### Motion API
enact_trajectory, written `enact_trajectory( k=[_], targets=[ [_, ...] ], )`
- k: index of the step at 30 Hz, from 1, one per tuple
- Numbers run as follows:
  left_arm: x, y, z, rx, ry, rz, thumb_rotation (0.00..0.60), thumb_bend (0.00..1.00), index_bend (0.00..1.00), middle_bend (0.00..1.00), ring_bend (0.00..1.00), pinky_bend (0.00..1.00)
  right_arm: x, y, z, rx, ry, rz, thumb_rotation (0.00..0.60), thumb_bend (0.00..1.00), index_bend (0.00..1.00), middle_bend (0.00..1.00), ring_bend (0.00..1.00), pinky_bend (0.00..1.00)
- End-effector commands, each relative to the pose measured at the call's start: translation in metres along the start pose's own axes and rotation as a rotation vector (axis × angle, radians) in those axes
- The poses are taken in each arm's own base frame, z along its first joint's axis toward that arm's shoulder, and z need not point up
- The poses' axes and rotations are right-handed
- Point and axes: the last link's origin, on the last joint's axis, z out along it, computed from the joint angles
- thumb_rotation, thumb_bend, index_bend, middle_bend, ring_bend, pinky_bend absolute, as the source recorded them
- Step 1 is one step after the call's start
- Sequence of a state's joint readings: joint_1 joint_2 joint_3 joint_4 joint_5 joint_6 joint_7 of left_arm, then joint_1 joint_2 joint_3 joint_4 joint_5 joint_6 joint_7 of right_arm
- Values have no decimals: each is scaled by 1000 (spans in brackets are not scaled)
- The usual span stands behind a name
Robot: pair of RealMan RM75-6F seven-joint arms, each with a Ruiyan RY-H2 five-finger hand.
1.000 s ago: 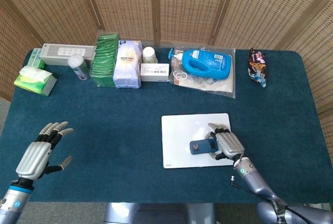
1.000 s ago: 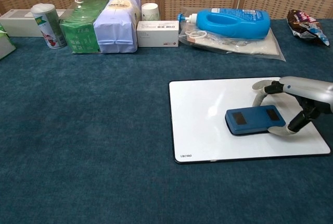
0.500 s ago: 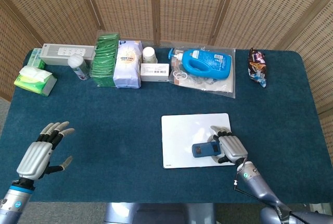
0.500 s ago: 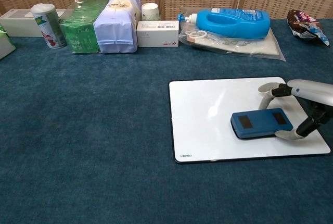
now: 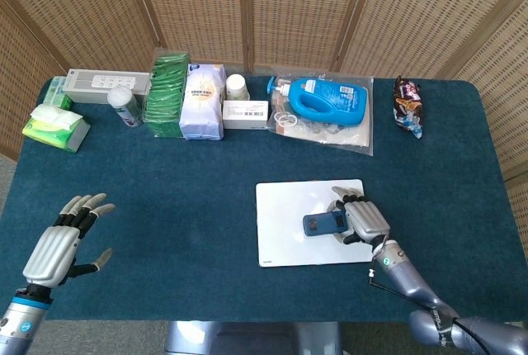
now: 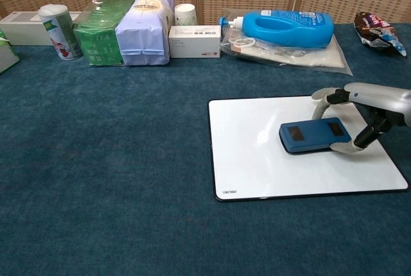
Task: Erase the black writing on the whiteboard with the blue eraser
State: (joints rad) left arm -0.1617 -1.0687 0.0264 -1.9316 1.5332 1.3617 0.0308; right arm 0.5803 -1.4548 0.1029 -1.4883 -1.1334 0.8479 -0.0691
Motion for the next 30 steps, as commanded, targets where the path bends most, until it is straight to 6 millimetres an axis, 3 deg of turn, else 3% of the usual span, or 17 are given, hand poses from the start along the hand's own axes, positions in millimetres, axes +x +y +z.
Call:
enact_trajectory(
  k=[1,11,22,30],
  targets=[
    [0,0,-1,1,1,0,600,383,169,91,0,0,0,0,4,1,-3,1,600,303,587,73,0,0],
    [0,0,1,-6,1,-1,600,384,168,91,0,0,-13,6,-12,-20,-28,2,600,303,589,72,0,0],
    [0,1,1,-12,0,-3,600,382,166,90,0,0,-27,-7,-38,14,-32,11,600,302,589,72,0,0],
    [-1,1,3,-16,-3,-3,600,383,162,89,0,0,-15,-23,-45,53,-10,-8,600,299,587,72,0,0]
  ],
)
